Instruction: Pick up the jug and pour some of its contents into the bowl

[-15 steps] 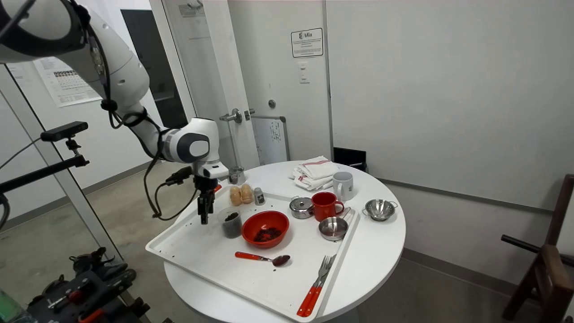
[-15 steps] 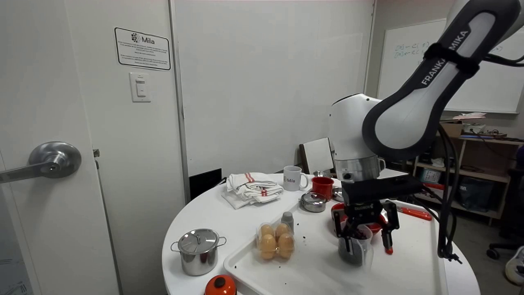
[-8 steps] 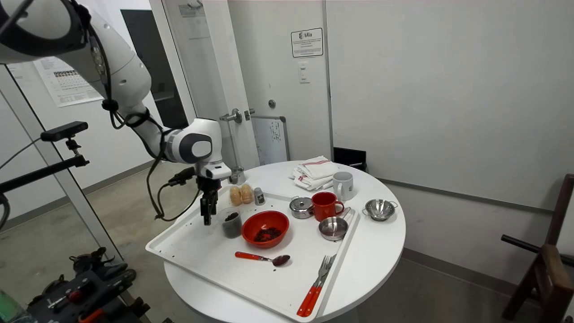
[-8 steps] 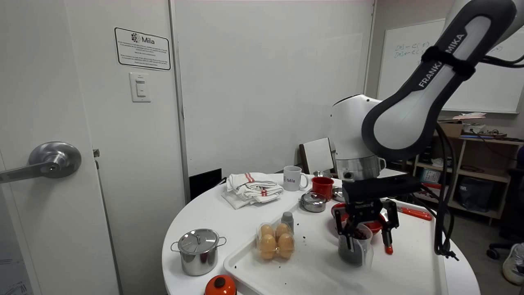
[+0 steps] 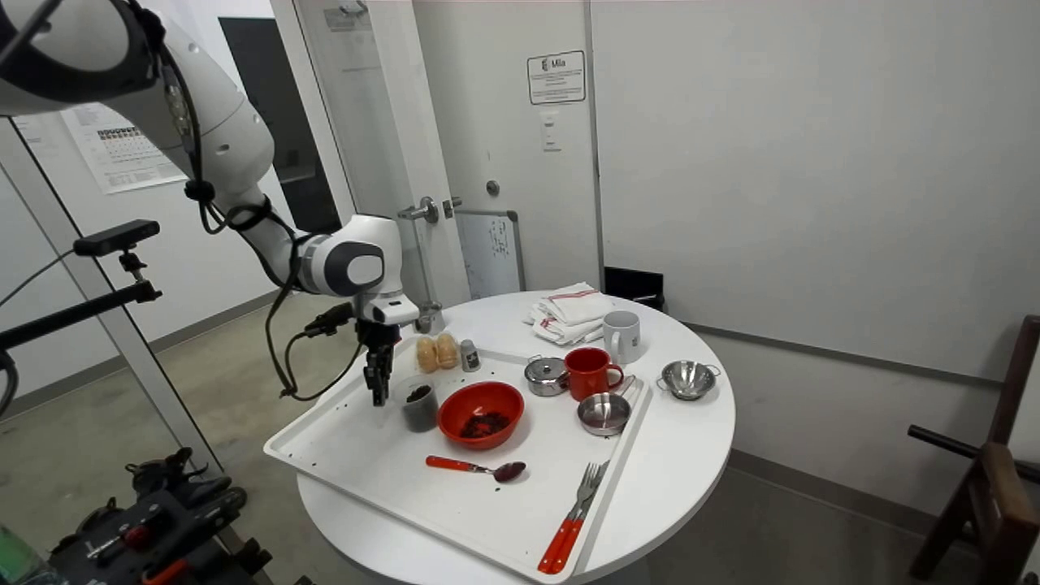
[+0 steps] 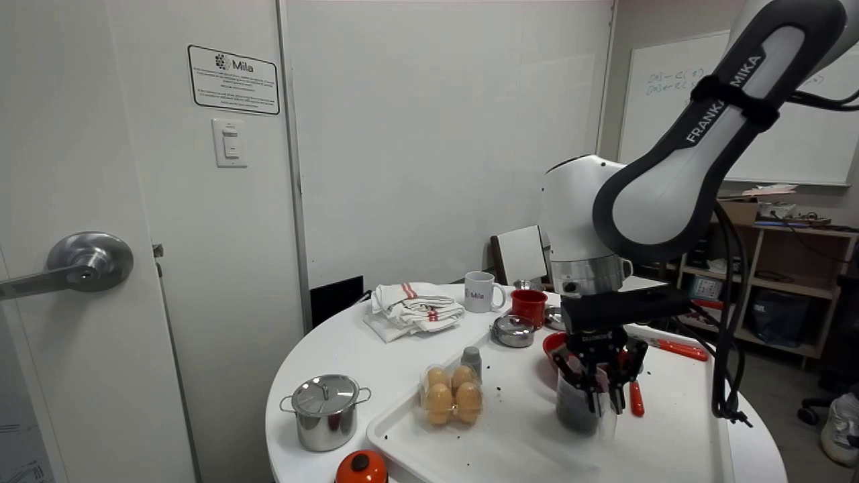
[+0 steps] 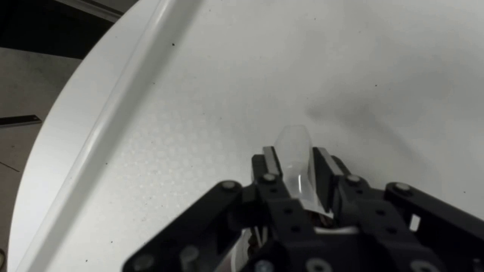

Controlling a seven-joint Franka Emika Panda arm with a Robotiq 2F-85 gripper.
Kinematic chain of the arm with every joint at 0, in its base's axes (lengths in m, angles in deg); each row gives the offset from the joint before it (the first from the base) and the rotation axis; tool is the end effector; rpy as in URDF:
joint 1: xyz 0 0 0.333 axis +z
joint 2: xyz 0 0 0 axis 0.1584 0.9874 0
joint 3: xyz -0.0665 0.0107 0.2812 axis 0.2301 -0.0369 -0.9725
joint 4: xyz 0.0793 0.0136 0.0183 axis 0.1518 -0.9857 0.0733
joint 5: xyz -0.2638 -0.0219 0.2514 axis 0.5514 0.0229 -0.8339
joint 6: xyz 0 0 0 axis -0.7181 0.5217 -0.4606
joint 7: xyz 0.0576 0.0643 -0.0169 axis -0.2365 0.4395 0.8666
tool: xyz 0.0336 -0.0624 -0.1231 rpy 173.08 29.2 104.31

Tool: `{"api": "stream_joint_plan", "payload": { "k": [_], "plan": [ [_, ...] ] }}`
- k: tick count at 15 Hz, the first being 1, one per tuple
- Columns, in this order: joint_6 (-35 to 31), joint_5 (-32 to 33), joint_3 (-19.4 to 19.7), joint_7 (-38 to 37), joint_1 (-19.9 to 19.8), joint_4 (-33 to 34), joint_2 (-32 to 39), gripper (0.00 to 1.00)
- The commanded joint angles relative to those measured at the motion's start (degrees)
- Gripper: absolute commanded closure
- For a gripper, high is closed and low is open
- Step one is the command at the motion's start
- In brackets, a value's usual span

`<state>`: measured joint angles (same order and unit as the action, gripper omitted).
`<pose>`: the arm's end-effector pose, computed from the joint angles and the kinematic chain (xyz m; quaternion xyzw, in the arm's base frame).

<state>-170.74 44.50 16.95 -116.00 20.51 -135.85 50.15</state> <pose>0.5160 0.1206 0.0813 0.8923 -0.4340 -0.1145 0.0486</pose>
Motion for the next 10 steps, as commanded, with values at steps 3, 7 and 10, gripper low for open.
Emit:
{"api": "stream_joint_plan", "payload": {
  "k": [3,7,10],
  "plan": [
    [1.3,-3.1,-1.3,3.7,-0.6,0.0,-1.4,0.88],
    [2.3,-6.5,-1.9,4.6,-1.2,-1.5,-4.6,0.88],
    [4.9,-9.0,-1.5,3.8,-1.8,-2.1,-7.3,0.88]
  ]
}}
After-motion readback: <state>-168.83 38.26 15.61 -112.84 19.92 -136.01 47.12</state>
